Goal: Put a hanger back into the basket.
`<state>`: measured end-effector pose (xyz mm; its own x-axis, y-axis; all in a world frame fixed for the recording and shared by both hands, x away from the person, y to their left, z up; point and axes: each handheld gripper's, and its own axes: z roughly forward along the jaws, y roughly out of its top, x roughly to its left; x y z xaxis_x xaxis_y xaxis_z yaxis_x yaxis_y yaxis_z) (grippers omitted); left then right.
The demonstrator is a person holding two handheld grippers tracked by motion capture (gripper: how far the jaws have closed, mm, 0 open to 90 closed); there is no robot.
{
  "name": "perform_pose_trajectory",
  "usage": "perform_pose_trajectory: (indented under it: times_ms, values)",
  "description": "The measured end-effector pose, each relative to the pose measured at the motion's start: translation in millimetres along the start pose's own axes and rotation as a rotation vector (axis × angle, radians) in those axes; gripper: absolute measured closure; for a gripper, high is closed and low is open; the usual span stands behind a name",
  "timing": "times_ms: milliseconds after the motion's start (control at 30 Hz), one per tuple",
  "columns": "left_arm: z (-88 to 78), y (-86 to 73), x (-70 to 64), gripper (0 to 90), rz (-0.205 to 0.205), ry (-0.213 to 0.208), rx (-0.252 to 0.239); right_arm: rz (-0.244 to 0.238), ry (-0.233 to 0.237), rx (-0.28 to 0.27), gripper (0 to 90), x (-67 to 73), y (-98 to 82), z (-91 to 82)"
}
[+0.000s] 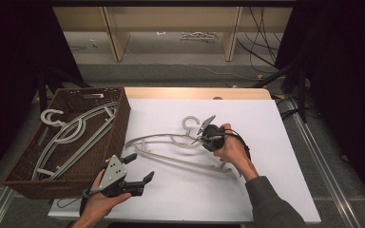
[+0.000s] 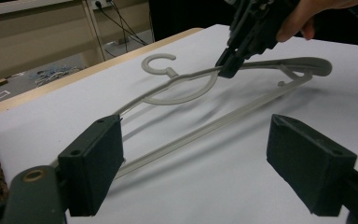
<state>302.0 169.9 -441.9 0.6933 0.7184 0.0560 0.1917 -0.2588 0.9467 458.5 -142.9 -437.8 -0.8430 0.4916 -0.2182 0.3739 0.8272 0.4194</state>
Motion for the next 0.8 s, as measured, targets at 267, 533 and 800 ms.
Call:
perform_pose_trajectory:
  times_ms: [267,533,800]
  values:
    - [23.7,14.9,4.4,18.7,0.005,0.034,0.015,-0.072,-0.048,-0.046,81.8,16.1,-4.1,-30.1]
    - [72.1,40.4,20.3,26.0,0.015,0.041,0.165,-0.149,-0.098,-0.089,81.9,31.6,-6.6,-52.4]
    - [96.5,53.3,21.4,28.9,0.081,-0.028,0.270,-0.173,-0.116,-0.120,81.8,42.5,-13.6,-66.0]
